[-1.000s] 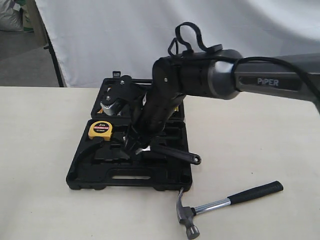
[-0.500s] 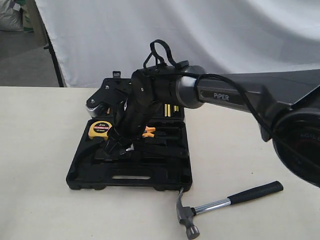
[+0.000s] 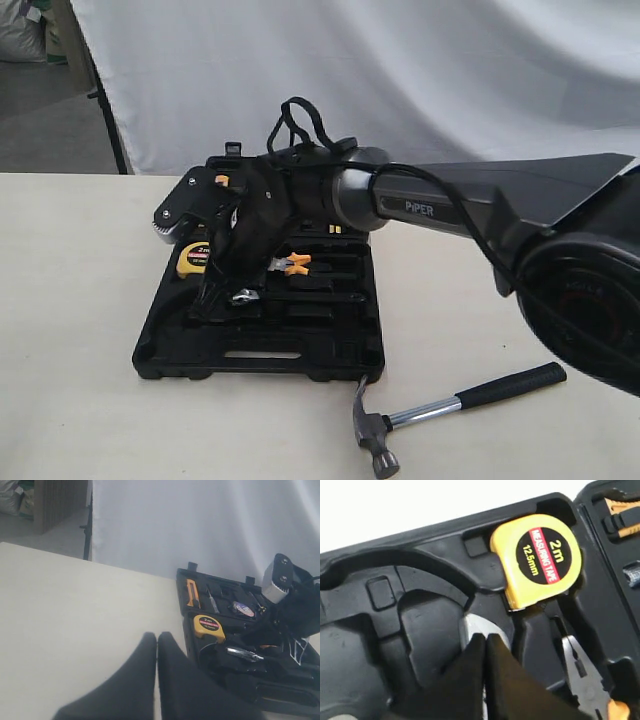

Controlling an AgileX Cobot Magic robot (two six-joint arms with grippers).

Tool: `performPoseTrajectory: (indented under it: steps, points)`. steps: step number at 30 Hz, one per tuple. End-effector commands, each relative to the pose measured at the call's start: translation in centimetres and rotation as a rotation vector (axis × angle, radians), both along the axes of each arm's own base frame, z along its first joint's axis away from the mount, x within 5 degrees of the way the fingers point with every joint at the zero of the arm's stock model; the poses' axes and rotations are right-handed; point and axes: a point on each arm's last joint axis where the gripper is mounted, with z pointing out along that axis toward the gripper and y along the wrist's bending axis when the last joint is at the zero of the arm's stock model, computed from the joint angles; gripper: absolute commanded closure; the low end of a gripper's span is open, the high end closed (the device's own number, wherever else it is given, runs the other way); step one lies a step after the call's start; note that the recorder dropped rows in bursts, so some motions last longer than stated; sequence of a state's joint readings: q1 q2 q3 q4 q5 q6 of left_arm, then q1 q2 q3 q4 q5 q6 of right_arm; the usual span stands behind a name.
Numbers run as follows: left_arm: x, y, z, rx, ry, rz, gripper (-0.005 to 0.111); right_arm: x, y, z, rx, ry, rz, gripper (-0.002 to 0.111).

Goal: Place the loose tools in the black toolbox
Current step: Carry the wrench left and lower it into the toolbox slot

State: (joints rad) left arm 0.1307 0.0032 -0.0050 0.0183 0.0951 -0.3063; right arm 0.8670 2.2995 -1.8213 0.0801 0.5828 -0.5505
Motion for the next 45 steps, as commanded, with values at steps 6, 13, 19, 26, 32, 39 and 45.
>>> performPoseTrajectory:
  steps: [6,13,19,26,32,39,45]
  points:
    - [-0.1,0.1,0.2,0.002,-0.013,0.026,0.106,-0.3,-1.2,4.3,-0.033,-0.05,0.02,0.109]
    - [-0.1,0.1,0.2,0.002,-0.013,0.026,0.106,-0.9,-2.5,5.8,-0.141,-0.045,0.038,0.109]
    - [-0.1,0.1,0.2,0.002,-0.013,0.026,0.106,-0.7,-2.5,4.0,-0.187,-0.017,0.043,0.109]
    - [-0.1,0.1,0.2,0.002,-0.013,0.026,0.106,0.1,-1.7,-0.2,-0.192,-0.001,0.007,0.109]
    - [-0.1,0.1,0.2,0.002,-0.013,0.026,0.106,0.4,-0.7,-2.4,-0.128,-0.016,-0.008,0.109]
    - [-0.1,0.1,0.2,0.002,-0.013,0.026,0.106,-0.4,0.2,-1.2,-0.071,-0.011,-0.008,0.109]
    - [-0.1,0.1,0.2,0.002,-0.013,0.026,0.106,-0.3,0.0,0.6,-0.043,-0.033,-0.014,0.109]
